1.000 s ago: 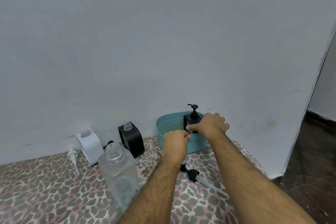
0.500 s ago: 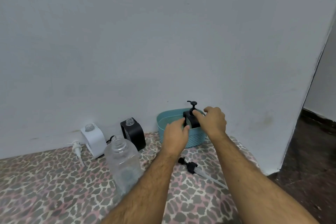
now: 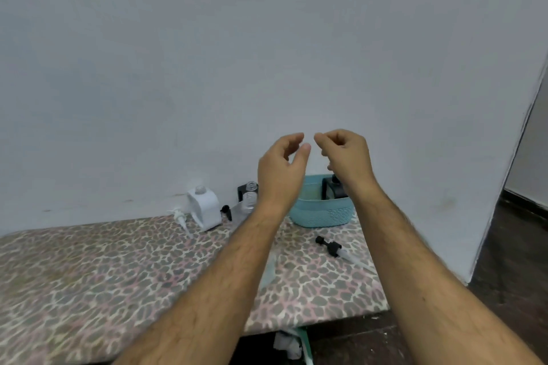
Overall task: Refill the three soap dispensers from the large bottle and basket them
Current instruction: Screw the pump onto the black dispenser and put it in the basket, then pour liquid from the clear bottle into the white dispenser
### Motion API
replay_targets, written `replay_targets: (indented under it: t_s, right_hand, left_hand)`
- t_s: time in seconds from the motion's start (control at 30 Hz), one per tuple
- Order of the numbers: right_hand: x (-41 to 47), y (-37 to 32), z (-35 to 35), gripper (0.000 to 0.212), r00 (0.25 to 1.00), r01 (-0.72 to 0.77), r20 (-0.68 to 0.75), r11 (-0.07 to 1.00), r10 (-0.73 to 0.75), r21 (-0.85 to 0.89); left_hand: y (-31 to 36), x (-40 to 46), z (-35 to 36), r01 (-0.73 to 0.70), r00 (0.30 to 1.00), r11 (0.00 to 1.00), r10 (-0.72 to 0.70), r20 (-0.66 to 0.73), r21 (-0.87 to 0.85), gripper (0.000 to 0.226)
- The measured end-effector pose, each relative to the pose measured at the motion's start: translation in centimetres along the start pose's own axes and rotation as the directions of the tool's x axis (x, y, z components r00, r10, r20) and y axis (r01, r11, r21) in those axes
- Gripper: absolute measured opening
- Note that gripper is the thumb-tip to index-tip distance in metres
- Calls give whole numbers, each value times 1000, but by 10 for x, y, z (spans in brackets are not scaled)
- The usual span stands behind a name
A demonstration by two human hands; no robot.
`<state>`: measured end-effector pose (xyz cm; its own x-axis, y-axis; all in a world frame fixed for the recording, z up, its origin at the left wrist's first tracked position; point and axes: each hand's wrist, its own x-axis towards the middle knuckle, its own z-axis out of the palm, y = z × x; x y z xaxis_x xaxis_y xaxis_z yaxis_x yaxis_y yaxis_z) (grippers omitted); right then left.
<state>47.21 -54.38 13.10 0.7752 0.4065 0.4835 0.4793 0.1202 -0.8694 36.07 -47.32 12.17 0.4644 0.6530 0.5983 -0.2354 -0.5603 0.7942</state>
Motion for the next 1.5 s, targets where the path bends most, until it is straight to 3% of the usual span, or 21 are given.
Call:
replay_targets:
  t_s: [0.13,0.33,0.53,0.67,0.87,1.13,1.3,1.5]
  right_hand:
    - [-30,-48,33,19,993,76,87,996,-80,50]
    - [-76,-74,103,14,972,49,223,989,-79,139]
    - [-111,-44,183,28,943,-65,331,996,43,56]
    - [-131,-2,223,49,906,-169,386,984,174,-47]
    - [-128,65,266,71,927,-231,261,959,268,-164]
    - [-91,114,304,93,932,-313,137,935,336,-167]
    - [-80,135,324,76,947,-285,119,950,300,-125]
    - [-76,145,329,55,951,-268,121,953,285,-138]
  left_hand:
    - [13,-5,-63,-26,996,997,32,-81,71,28]
    - [-16,-18,-152,104,978,986,-78,-193,134,29]
    - [-71,-31,-216,286,938,940,-236,-254,183,33]
    - [-113,-35,-242,397,901,904,-351,-254,161,39]
    - [-169,-13,-251,497,864,857,-476,-164,133,51]
    - [-225,50,-235,538,841,829,-540,-29,154,66]
    - [-259,70,-223,540,837,828,-547,1,153,90]
    - [-277,76,-210,490,861,843,-508,30,221,99]
